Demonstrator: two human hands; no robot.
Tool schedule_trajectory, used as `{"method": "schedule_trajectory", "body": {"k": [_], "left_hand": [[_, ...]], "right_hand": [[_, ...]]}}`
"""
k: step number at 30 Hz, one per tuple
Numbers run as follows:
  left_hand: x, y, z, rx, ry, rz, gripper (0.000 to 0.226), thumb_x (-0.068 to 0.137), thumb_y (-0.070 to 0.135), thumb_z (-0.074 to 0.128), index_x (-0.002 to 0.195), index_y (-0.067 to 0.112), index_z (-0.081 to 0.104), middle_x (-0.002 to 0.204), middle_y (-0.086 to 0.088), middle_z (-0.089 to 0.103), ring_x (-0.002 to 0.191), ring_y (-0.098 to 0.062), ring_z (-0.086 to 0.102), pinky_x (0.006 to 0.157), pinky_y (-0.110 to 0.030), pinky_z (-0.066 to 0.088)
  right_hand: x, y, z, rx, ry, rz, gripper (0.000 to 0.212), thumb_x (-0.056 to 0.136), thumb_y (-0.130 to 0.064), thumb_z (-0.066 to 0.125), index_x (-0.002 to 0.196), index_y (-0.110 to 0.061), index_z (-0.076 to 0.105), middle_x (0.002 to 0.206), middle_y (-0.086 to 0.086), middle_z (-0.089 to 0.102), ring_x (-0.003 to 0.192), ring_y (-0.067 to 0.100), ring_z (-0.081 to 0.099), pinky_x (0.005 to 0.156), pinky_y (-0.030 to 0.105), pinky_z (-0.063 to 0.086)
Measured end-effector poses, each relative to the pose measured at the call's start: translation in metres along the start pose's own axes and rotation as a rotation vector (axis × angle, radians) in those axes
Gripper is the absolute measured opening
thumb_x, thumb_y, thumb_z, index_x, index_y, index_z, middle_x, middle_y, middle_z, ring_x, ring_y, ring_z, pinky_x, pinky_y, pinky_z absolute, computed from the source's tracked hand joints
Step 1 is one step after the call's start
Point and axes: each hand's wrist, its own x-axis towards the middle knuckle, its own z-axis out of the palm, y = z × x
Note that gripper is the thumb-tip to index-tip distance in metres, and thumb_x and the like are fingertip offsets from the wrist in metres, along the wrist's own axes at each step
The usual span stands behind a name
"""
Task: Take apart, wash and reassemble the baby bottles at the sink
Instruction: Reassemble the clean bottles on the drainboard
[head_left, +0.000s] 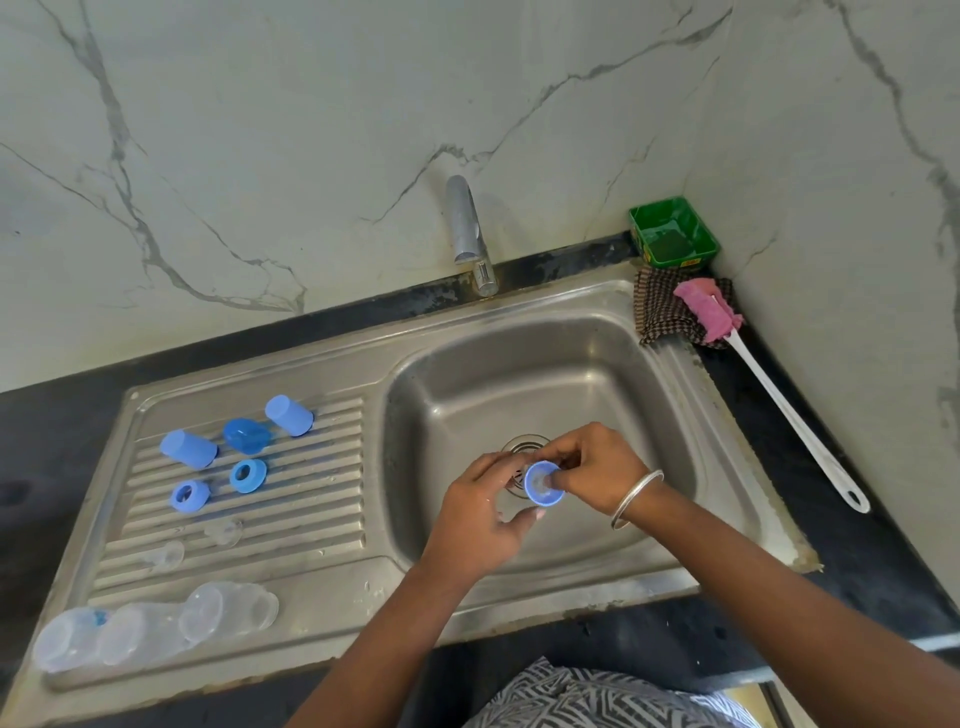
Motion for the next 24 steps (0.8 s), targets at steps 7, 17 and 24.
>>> {"method": "schedule_trajectory", "body": {"k": [7, 17, 24], "left_hand": [[0.0, 0.023, 0.004, -0.231, 0.177, -0.092, 0.052, 0.072, 0.016, 0.088, 0.115, 0.039, 0.069, 0.108, 0.021, 0.071, 0.103, -0.007, 0.068, 0.065, -0.028, 0.062], [0.001, 0.022, 0.005, -0.119, 0.302, 0.013, 0.05, 0.068, 0.017, 0.09, 0.113, 0.028, 0.073, 0.109, 0.035, 0.067, 0.098, 0.002, 0.068, 0.083, -0.028, 0.059], [-0.003, 0.016, -0.003, -0.123, 0.282, 0.0, 0.059, 0.071, 0.012, 0.089, 0.12, 0.036, 0.066, 0.113, 0.034, 0.066, 0.101, 0.003, 0.067, 0.084, -0.026, 0.058]], "right_hand": [[0.001, -0.009, -0.004, 0.206, 0.083, -0.032, 0.021, 0.067, -0.005, 0.081, 0.077, -0.017, 0.067, 0.069, 0.001, 0.072, 0.06, 0.01, 0.065, 0.062, 0.027, 0.055], [-0.002, -0.006, 0.025, 0.482, 0.313, 0.061, 0.02, 0.067, -0.001, 0.084, 0.07, -0.011, 0.066, 0.071, 0.013, 0.07, 0.063, 0.025, 0.066, 0.063, 0.036, 0.057], [0.001, -0.007, 0.018, 0.476, 0.099, 0.12, 0.016, 0.071, 0.003, 0.078, 0.083, -0.006, 0.073, 0.081, 0.015, 0.074, 0.079, 0.035, 0.071, 0.076, 0.051, 0.06]]}}
